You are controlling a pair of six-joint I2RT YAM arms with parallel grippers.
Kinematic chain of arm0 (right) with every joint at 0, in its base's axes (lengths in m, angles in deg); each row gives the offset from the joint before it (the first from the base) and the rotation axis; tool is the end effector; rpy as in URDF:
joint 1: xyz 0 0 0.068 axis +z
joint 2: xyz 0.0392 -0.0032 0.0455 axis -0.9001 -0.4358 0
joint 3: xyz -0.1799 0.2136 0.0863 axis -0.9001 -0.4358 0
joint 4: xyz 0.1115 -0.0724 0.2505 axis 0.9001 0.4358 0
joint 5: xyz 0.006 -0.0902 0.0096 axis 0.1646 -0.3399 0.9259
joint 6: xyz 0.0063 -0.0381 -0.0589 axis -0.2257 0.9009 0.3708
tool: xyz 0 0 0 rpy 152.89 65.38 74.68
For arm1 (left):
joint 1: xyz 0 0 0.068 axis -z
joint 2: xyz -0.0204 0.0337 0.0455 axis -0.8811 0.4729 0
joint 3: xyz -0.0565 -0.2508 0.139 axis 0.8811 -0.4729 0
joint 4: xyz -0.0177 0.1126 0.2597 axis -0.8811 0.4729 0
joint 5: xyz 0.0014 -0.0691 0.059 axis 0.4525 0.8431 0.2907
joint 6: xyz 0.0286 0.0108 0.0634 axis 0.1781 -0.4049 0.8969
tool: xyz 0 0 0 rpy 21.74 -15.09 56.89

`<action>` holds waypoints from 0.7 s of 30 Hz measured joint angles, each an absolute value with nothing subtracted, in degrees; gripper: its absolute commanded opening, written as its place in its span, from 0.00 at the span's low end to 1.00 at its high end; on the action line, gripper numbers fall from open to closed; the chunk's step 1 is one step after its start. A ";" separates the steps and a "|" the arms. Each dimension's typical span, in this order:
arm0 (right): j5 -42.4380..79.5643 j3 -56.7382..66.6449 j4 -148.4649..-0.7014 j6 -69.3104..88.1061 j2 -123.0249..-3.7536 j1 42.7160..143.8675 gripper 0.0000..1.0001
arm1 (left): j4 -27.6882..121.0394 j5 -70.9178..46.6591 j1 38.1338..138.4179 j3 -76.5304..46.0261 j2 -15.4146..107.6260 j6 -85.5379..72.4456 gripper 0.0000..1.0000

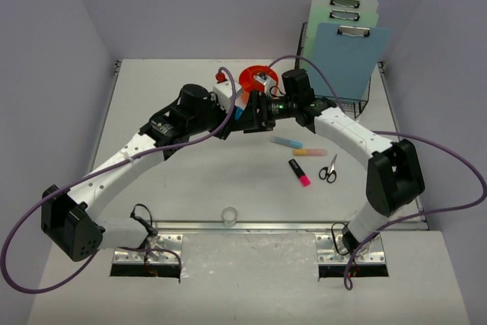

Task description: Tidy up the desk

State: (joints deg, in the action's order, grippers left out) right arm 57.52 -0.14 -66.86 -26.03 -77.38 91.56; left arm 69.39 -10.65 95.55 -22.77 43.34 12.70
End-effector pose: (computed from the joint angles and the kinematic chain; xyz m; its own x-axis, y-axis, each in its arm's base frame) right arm 0.3444 0.2256 0.2779 -0.9334 0.0365 -0.3569 -0.3115 0.4115 0.8566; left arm 0.2641 -0.1884 0.3441 -0.3048 0.3620 -0.8809 0.7185 0.6946 0.0368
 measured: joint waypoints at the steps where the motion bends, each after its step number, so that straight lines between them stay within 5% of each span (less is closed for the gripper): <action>1: 57.64 -0.02 -67.00 -26.14 -77.48 91.67 0.78 | 69.36 -10.81 95.53 -22.82 43.34 12.71 0.01; 21: 60.07 1.17 -67.89 -25.04 -77.03 86.91 0.72 | 69.82 -7.04 95.97 -26.06 42.71 12.45 0.01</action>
